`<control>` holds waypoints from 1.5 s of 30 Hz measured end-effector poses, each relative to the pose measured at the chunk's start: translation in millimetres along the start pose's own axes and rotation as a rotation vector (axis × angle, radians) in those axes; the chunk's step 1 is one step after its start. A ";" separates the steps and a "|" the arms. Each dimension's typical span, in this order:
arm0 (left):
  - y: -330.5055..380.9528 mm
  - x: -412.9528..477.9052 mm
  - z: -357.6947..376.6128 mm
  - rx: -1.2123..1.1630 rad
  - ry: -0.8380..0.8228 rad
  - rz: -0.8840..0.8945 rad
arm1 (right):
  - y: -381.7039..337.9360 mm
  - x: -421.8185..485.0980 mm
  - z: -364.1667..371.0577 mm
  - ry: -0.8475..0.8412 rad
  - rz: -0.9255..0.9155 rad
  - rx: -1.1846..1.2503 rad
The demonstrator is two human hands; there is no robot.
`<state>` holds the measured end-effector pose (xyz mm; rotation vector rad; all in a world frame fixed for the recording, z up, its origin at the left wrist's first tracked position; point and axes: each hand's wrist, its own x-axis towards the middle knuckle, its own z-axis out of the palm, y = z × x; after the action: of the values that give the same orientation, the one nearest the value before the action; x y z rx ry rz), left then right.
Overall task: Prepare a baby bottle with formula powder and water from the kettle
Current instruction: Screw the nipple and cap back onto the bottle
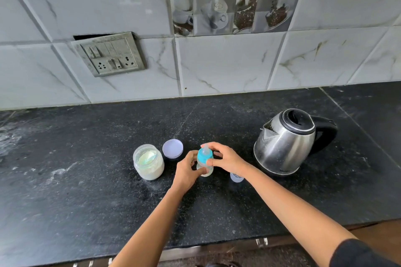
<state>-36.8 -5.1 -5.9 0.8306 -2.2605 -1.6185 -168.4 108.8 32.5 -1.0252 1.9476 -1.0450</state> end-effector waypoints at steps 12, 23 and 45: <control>-8.1 5.0 -3.7 -0.024 -0.100 0.028 | -0.7 -6.4 22.4 0.273 -0.016 -0.121; -10.9 9.1 -8.8 0.020 -0.149 0.031 | -7.5 -5.3 19.3 0.222 -0.011 -0.208; -9.2 9.3 -10.9 0.004 -0.165 0.005 | -14.9 -8.4 41.7 0.502 -0.015 -0.259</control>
<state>-36.1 -21.0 -11.7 0.7156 -2.3734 -1.7395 -125.1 96.8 29.0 -0.9776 2.5371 -1.1605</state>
